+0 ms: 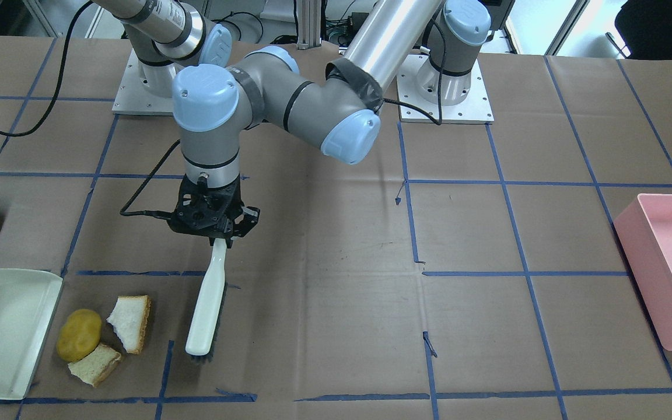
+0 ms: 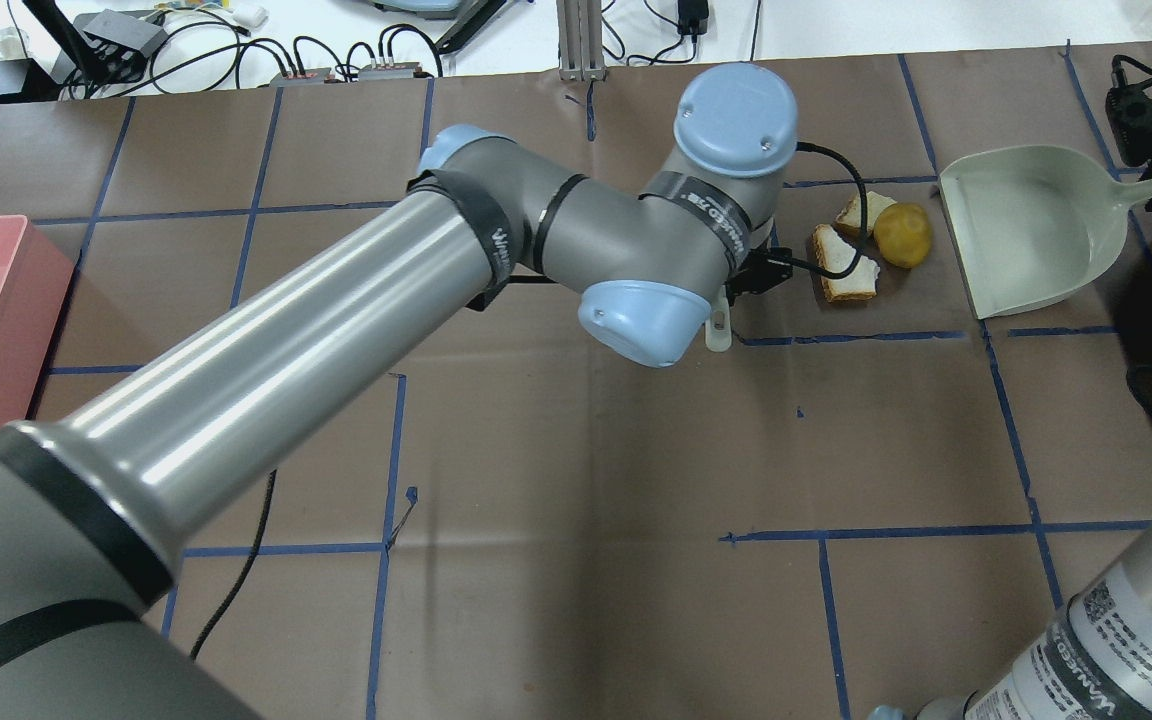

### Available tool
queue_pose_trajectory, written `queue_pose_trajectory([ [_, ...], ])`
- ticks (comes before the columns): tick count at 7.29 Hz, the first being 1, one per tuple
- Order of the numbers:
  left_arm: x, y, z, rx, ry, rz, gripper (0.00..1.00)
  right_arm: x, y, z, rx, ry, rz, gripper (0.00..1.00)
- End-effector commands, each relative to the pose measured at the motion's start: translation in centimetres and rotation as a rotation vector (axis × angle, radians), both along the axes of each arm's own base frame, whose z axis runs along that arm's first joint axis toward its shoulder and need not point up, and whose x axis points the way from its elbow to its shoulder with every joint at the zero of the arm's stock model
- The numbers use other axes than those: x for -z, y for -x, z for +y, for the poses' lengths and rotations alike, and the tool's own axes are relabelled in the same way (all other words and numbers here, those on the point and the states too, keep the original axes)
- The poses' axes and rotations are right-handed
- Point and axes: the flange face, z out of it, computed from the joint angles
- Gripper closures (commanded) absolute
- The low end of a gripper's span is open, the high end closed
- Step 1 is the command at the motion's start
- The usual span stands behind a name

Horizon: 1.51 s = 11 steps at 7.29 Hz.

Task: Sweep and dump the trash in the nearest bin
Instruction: 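Sweep the bread and potato into the dustpan with the left-held brush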

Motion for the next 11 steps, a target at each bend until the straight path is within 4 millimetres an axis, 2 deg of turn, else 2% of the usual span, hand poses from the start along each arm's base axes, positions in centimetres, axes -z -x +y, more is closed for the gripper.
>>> queue_pose_trajectory([
  [1, 2.0, 4.6, -1.2, -0.013, -0.007, -0.018, 1.00, 0.9, -0.2, -0.1, -0.013, -0.019, -0.011, 0.96],
  [2, 2.7, 6.0, -1.1, -0.040, -0.031, -0.056, 1.00, 0.9, -0.3, -0.1, -0.018, -0.019, -0.012, 0.96],
  [4, 3.0, 9.0, -3.1, -0.044, -0.063, -0.090, 1.00, 1.0, -0.5, -0.2, -0.023, -0.020, -0.017, 0.96],
  [6, 4.5, 12.1, -2.9, -0.046, -0.080, -0.104, 1.00, 1.4, -0.8, -0.4, -0.031, -0.008, -0.052, 0.96],
  [8, 5.3, 13.3, -2.0, -0.040, -0.080, -0.106, 1.00, 1.4, -0.8, -0.5, -0.032, -0.007, -0.052, 0.96],
  [9, 4.6, 13.7, -2.4, -0.040, -0.066, -0.091, 1.00, 1.4, -0.8, -0.5, -0.032, -0.007, -0.052, 0.96],
  [11, 6.1, 16.2, -2.7, -0.118, -0.063, -0.037, 1.00, 1.5, -0.8, -0.5, -0.032, -0.008, -0.054, 0.96],
])
